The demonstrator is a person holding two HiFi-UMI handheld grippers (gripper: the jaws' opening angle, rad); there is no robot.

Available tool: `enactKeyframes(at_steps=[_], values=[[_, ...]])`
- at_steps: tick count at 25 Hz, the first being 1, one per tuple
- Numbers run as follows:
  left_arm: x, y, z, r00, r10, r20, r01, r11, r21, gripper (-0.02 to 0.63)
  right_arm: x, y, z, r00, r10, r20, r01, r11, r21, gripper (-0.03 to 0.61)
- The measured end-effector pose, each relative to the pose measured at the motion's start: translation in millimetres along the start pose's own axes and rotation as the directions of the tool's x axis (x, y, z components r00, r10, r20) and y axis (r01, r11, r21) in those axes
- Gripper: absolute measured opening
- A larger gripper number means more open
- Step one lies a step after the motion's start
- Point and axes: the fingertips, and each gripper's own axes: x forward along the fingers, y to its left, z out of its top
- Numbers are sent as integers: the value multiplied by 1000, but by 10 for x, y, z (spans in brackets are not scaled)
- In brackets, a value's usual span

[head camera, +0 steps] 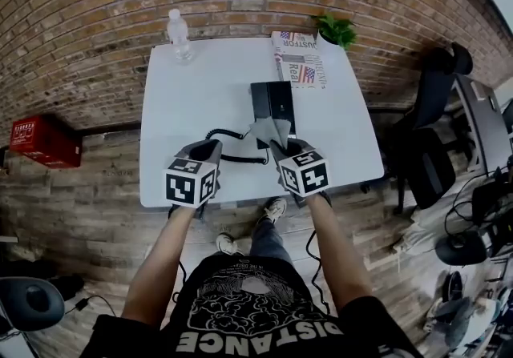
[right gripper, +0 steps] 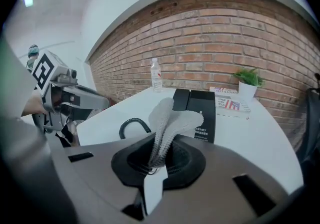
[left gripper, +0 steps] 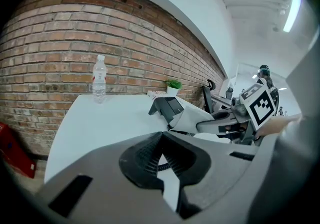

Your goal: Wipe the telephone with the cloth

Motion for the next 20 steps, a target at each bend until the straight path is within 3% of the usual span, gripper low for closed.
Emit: enactKeyframes(at_steps=[13,20], values=[[196,99,285,999,29,25,-28,999,-31,6,-59,-509,883,995,-25,97,33,997,-74,12],[366,272,476,997,73,39,-70,995,-66,6,216,-786,1242,997,-1,77,12,991,-136,12]])
